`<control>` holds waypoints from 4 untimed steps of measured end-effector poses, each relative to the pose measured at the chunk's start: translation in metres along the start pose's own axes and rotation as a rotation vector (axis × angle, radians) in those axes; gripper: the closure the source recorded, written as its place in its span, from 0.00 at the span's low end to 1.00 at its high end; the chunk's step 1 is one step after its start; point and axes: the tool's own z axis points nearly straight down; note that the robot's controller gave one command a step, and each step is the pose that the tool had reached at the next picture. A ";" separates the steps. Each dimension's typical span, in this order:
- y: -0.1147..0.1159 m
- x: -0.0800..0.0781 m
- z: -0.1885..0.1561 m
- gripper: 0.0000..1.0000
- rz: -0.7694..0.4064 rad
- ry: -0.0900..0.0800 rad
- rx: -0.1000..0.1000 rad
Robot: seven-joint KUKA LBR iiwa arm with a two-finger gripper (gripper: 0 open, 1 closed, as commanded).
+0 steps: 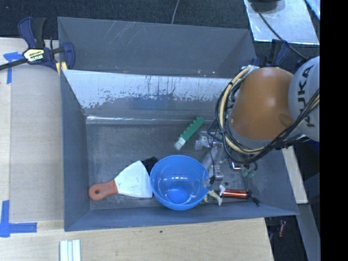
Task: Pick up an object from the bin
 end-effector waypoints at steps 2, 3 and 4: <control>0.002 0.008 0.064 0.00 -0.160 -0.018 0.000; 0.010 -0.005 0.099 0.00 -0.192 -0.060 -0.010; 0.035 0.014 0.062 0.00 -0.131 -0.047 -0.003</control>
Offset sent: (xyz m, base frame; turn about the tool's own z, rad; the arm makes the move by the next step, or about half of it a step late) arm -0.0161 0.0016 -0.0933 -0.2179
